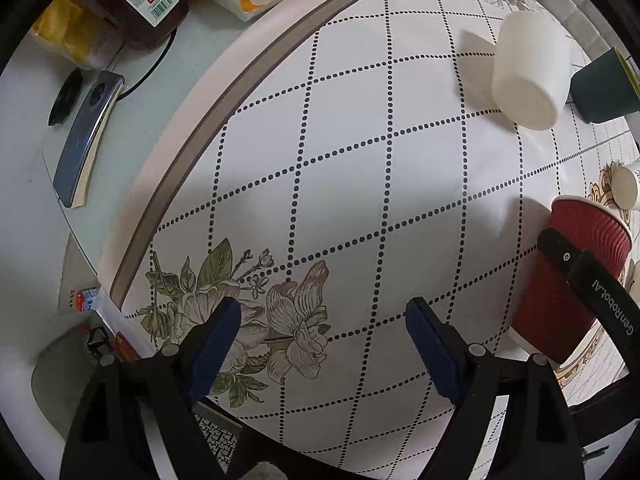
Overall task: Flip cup upside down
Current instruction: 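Rotate the red cup upside down with the right tool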
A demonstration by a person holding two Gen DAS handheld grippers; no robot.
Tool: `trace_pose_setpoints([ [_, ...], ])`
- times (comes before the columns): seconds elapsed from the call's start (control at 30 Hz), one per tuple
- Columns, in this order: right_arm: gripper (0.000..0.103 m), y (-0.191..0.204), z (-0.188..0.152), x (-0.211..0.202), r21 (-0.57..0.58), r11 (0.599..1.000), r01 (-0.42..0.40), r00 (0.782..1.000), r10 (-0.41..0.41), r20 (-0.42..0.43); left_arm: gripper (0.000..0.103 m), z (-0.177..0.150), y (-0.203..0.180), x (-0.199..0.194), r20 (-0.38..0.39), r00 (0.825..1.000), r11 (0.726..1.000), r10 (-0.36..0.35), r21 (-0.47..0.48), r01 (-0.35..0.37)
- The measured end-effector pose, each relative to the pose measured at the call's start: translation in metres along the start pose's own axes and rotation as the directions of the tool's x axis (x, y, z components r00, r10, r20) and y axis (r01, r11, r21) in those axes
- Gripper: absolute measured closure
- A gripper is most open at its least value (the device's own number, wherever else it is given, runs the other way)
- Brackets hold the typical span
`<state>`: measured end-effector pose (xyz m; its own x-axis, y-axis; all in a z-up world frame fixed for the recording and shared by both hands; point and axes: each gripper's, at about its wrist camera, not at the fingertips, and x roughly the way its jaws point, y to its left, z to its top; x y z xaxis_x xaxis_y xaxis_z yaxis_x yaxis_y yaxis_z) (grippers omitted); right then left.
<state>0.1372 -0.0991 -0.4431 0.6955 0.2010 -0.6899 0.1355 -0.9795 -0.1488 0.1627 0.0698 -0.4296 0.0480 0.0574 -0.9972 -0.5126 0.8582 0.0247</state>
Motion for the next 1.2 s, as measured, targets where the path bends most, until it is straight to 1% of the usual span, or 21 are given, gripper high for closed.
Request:
trace_pose_setpoints([
  [0.07,0.022,-0.005,-0.001,0.0,0.026,1.0,-0.006,1.0,0.005,0.004,0.019,0.0,-0.001,-0.003,0.004,1.0,1.0,0.001,0.004,-0.001],
  [0.2,0.023,-0.018,-0.006,-0.001,0.131,0.99,-0.046,0.999,0.047,-0.005,0.019,0.0,-0.002,-0.007,0.015,1.0,1.0,0.01,0.02,-0.01],
  [0.3,0.023,-0.025,-0.013,-0.002,0.236,0.967,-0.101,0.994,0.109,-0.019,0.019,0.002,-0.01,-0.015,0.021,1.0,0.999,0.014,0.032,-0.015],
  [0.37,0.023,-0.03,-0.019,-0.002,0.332,0.929,-0.162,0.984,0.176,-0.013,0.019,0.002,-0.013,-0.019,0.028,0.999,0.999,0.015,0.042,-0.016],
  [0.4,0.023,-0.033,-0.023,-0.002,0.397,0.895,-0.206,0.974,0.225,-0.002,0.019,0.002,-0.015,-0.022,0.035,0.999,0.999,0.017,0.051,-0.018],
  [0.43,0.023,-0.034,-0.026,-0.002,0.44,0.867,-0.235,0.966,0.258,0.007,0.019,0.003,-0.017,-0.025,0.038,0.999,0.998,0.016,0.057,-0.018],
  [0.47,0.023,-0.035,-0.03,-0.002,0.499,0.822,-0.274,0.953,0.304,0.023,0.019,0.003,-0.02,-0.028,0.045,0.999,0.998,0.016,0.066,-0.018],
  [0.5,0.023,-0.036,-0.033,-0.001,0.536,0.79,-0.299,0.943,0.331,0.037,0.019,0.003,-0.023,-0.031,0.05,0.999,0.997,0.015,0.075,-0.019],
  [0.53,0.023,-0.038,-0.037,0.0,0.589,0.735,-0.334,0.926,0.372,0.061,0.019,0.003,-0.025,-0.033,0.054,0.998,0.996,0.014,0.082,-0.019],
  [0.57,0.023,-0.038,-0.04,0.001,0.626,0.693,-0.357,0.914,0.399,0.08,0.019,0.002,-0.028,-0.036,0.061,0.998,0.995,0.014,0.095,-0.02],
  [0.67,0.023,-0.04,-0.05,0.005,0.729,0.541,-0.419,0.869,0.473,0.149,0.019,0.004,-0.038,-0.042,0.068,0.998,0.992,0.01,0.123,-0.018],
  [0.7,0.023,-0.04,-0.054,0.007,0.764,0.476,-0.435,0.851,0.494,0.177,0.019,0.003,-0.041,-0.044,0.071,0.997,0.991,0.008,0.132,-0.018],
  [0.77,0.023,-0.038,-0.059,0.01,0.808,0.368,-0.459,0.819,0.528,0.225,0.019,0.002,-0.046,-0.047,0.076,0.997,0.989,0.005,0.148,-0.016],
  [0.87,0.023,-0.036,-0.069,0.019,0.865,0.165,-0.474,0.759,0.575,0.306,0.019,0.002,-0.053,-0.05,0.08,0.997,0.985,0.001,0.169,-0.015],
  [0.9,0.023,-0.033,-0.071,0.021,0.875,0.097,-0.474,0.736,0.589,0.334,0.019,0.001,-0.055,-0.051,0.08,0.997,0.984,0.0,0.176,-0.014],
  [0.97,0.023,-0.029,-0.08,0.03,0.876,-0.088,-0.474,0.671,0.608,0.424,0.019,0.001,-0.058,-0.053,0.082,0.997,0.982,-0.001,0.187,-0.014],
  [1.0,0.023,-0.025,-0.084,0.034,0.869,-0.152,-0.47,0.646,0.612,0.456,0.019,0.0,-0.06,-0.054,0.084,0.996,0.981,-0.001,0.193,-0.016],
  [1.03,0.023,-0.021,-0.089,0.039,0.853,-0.247,-0.46,0.61,0.611,0.506,0.019,-0.002,-0.055,-0.053,0.085,0.996,0.98,-0.002,0.197,-0.015],
  [1.17,0.023,-0.005,-0.103,0.052,0.761,-0.501,-0.411,0.517,0.56,0.648,0.019,-0.005,-0.058,-0.055,0.085,0.996,0.977,-0.003,0.214,-0.015],
  [1.2,0.023,-0.002,-0.105,0.054,0.739,-0.542,-0.4,0.501,0.546,0.671,0.019,-0.006,-0.059,-0.055,0.085,0.996,0.976,-0.003,0.218,-0.016],
])
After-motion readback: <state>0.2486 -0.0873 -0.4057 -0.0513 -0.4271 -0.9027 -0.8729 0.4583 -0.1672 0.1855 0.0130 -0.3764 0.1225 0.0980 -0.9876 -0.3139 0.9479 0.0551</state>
